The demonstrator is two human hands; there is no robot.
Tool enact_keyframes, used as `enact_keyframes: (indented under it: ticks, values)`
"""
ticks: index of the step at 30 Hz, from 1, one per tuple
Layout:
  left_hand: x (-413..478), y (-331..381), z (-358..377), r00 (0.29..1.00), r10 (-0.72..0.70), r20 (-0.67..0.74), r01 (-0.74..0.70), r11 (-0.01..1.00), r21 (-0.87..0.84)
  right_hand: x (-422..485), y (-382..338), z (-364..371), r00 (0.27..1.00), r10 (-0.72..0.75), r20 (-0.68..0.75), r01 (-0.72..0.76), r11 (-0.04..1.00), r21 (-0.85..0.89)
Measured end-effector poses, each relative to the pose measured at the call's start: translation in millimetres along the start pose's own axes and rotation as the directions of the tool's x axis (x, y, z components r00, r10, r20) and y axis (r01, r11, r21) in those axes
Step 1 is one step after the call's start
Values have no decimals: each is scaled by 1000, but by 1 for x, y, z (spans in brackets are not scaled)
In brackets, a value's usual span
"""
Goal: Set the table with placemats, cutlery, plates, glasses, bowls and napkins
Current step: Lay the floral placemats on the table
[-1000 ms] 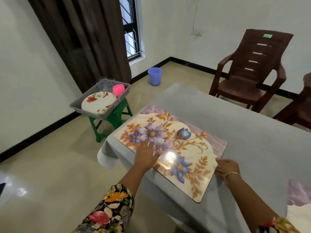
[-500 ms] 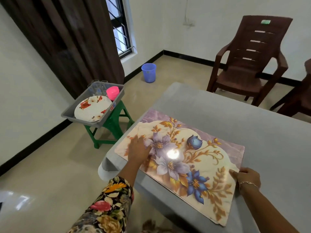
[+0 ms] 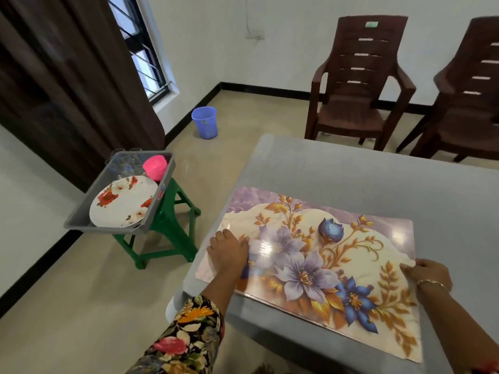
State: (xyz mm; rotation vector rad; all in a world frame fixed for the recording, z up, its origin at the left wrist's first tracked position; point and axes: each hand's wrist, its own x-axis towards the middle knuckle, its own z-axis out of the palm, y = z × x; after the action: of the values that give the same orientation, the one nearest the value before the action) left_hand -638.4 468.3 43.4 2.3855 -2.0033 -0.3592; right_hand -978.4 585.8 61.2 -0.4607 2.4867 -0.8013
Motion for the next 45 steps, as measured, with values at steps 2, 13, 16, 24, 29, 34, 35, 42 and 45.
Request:
enact_keyframes:
  ticks: [2,13,16,24,29,34,35,42,45]
  values:
    - [5,-4,-3,1000,26,2,-26,1000,-13,-1,0,0,1000,1,-20,-1,1000,9]
    - [24,-11,-11,994,56,91,-57,998,2,-11,6,6,988,151,40,-156,925,347]
    - [24,-11,-12,994,60,89,-61,998,5,-8,5,6,980,200,27,-198,933,299]
    - [23,-10,-15,993,78,91,-81,996,30,-8,-1,-3,969,168,183,-222,917,332]
    - [22,-10,-17,992,91,92,-93,995,18,-4,-1,-2,987,126,102,-152,940,306]
    - [17,-7,-18,992,95,88,-100,994,53,-2,5,-5,995,92,-28,-84,974,213]
    - [16,-7,-18,992,98,85,-103,993,62,-4,7,-5,995,79,-65,-64,977,205]
    - [10,-7,-15,993,99,71,-103,993,52,-20,3,-8,996,-51,72,28,956,292]
    - [10,-6,-14,992,93,83,-94,996,4,-27,10,-12,979,-54,199,-2,962,272]
